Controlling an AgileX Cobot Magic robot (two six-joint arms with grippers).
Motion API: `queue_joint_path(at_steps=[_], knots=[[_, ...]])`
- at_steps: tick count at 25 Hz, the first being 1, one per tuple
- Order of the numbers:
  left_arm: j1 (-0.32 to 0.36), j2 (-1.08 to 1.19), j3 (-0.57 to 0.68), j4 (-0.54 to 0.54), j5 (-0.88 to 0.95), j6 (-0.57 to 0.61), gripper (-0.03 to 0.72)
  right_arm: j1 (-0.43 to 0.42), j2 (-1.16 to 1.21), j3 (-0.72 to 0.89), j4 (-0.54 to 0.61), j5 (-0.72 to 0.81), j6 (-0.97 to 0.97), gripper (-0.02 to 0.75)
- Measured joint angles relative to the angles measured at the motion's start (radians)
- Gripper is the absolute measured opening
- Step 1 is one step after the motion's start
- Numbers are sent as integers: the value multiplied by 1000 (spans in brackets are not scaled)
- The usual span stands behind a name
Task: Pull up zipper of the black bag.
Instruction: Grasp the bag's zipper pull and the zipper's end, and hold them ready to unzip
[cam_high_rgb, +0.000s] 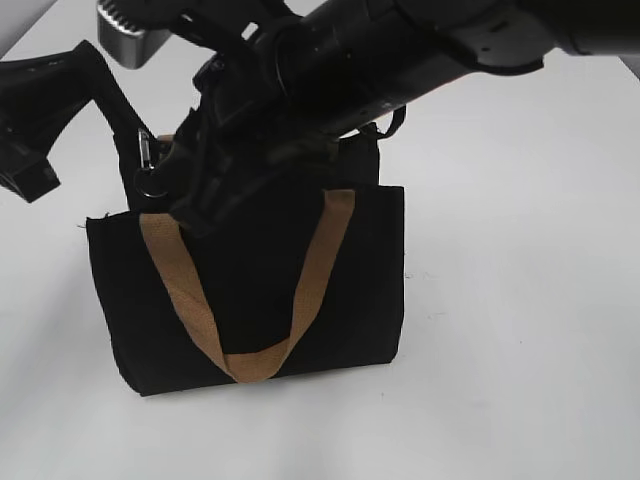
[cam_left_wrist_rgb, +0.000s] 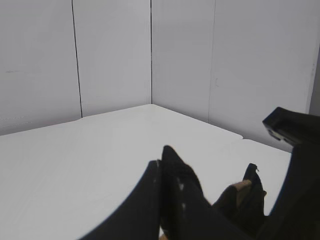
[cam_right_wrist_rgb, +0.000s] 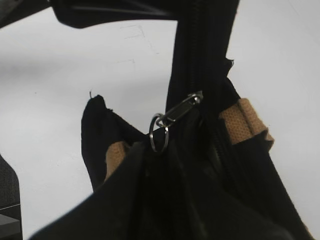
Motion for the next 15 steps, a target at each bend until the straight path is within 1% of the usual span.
queue_joint_path(at_steps=[1, 2, 4, 7, 15], knots=[[0, 0, 0, 0, 0, -4, 3, 0, 1, 0, 1, 0, 0, 206], [0, 0, 0, 2, 0, -12, 3, 0, 5, 0, 3, 0, 0, 230], [0, 0, 0, 19, -1, -21, 3, 0, 16, 0, 7, -4, 0, 251], [0, 1, 0, 53, -7, -27, 3, 0, 28, 0, 30, -24, 0, 249], [0, 1, 0, 64, -8, -52, 3, 0, 30, 0, 48, -17, 0, 244]])
